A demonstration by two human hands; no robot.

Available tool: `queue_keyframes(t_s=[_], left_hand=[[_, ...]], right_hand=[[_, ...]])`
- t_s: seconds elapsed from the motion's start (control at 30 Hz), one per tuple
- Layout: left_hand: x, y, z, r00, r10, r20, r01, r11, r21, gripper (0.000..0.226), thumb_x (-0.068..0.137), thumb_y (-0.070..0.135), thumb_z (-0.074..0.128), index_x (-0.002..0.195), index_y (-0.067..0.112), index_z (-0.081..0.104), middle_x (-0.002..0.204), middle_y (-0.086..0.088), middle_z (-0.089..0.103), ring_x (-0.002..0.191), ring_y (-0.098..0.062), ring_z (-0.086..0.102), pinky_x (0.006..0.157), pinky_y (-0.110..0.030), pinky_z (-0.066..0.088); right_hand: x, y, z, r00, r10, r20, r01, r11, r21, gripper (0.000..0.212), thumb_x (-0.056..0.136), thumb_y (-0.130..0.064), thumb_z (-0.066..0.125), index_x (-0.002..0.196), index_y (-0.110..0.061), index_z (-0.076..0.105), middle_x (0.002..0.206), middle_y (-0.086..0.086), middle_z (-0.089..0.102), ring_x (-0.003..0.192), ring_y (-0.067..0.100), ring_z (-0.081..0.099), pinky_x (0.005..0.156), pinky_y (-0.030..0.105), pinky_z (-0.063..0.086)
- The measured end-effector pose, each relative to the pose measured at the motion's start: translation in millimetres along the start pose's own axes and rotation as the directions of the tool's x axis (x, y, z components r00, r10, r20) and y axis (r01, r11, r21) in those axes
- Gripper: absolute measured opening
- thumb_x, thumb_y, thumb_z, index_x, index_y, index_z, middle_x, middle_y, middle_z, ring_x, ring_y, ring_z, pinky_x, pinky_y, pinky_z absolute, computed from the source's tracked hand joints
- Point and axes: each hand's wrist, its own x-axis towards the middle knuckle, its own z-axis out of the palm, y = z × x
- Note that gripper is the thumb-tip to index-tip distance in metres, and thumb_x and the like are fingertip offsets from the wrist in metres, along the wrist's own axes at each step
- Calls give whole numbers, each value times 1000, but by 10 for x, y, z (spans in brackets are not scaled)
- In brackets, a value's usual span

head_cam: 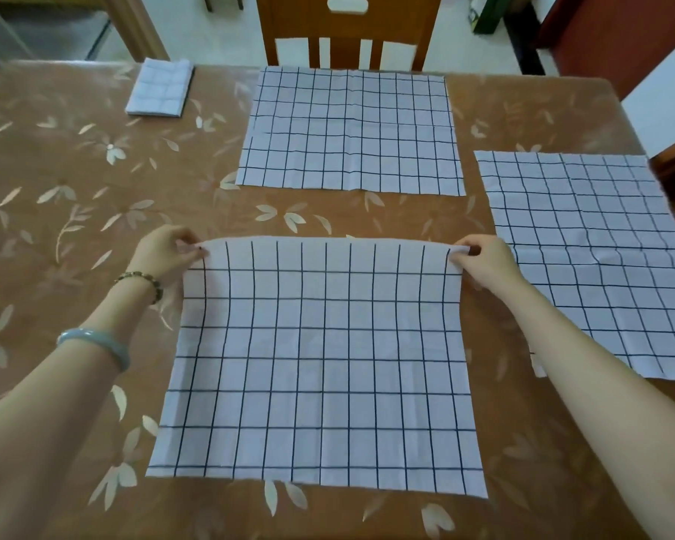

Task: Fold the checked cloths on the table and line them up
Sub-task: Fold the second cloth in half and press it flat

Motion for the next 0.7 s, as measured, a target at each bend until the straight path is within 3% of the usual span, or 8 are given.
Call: queue_keyframes(t_s=[0.07, 0.13, 0.23, 0.3, 0.37, 0.47, 0.6, 0.7], left_hand=[[-47, 95, -162, 996, 29, -89, -34, 998, -59, 18, 81, 21, 73, 90, 6, 69, 95, -13, 65, 91, -31, 59, 80, -38, 45], [-118, 140, -319, 989, 44, -141, -58, 994, -96, 19, 80, 21, 74, 90, 5, 71, 90, -13, 67, 87, -31, 60, 79, -38, 48], [-311, 128, -502, 981, 92, -171, -114, 986, -124, 15, 79, 21, 76, 87, 9, 73, 86, -9, 68, 85, -29, 61, 82, -41, 50], [-492, 49, -575, 986, 106, -128, -122, 985, -124, 6, 78, 23, 76, 80, 20, 72, 80, -3, 66, 82, -25, 61, 79, -37, 50], [-681, -117, -592, 996, 75, -38, -79, 991, -112, 13, 78, 31, 76, 72, 37, 67, 74, 12, 66, 77, -17, 63, 71, -29, 49], [-976, -326, -545, 996, 59, 71, -57, 998, -28, 18, 75, 39, 76, 69, 50, 64, 76, 18, 66, 77, -11, 64, 72, -30, 50], [-1418, -270, -396, 975, 102, 196, -110, 994, 30, 23, 77, 25, 77, 70, 41, 63, 75, 13, 62, 76, -15, 60, 76, -30, 47], [-1604, -363, -261, 960, 69, 272, -103, 988, 113, 14, 76, 30, 76, 73, 40, 66, 83, 6, 64, 83, -17, 59, 78, -32, 46]], right_hand=[[-33, -69, -151, 997, -4, -72, 8, 998, 56, 8, 85, -20, 62, 83, -20, 70, 104, 4, 69, 91, 24, 63, 73, 30, 48], [-118, -148, -302, 993, -22, -118, 38, 990, 134, 9, 85, -18, 63, 89, -18, 71, 112, 5, 68, 93, 21, 65, 69, 19, 50], [-398, -216, -452, 990, -31, -138, 63, 969, 239, 9, 87, -11, 63, 91, -12, 71, 99, 1, 66, 74, 1, 60, 52, 2, 41], [-635, -185, -527, 994, -43, -101, 69, 961, 267, 10, 86, -8, 66, 82, -16, 70, 89, -2, 66, 76, -1, 58, 61, 6, 46], [-855, -114, -587, 998, -57, -30, 64, 953, 296, 17, 84, -6, 68, 76, -21, 69, 84, -6, 67, 79, 0, 61, 70, 12, 49], [-1106, 97, -534, 997, -56, 53, 46, 982, 181, 17, 81, -6, 72, 77, -22, 70, 81, -10, 67, 79, -9, 60, 81, 14, 45], [-1392, 359, -335, 988, -59, 142, 56, 998, 27, 9, 80, -8, 73, 81, -17, 75, 88, -5, 68, 115, 13, 54, 107, 33, 35], [-1577, 441, -222, 982, -35, 187, 50, 996, -78, 9, 83, -11, 70, 83, -18, 74, 85, -7, 67, 96, 10, 57, 88, 25, 37]])
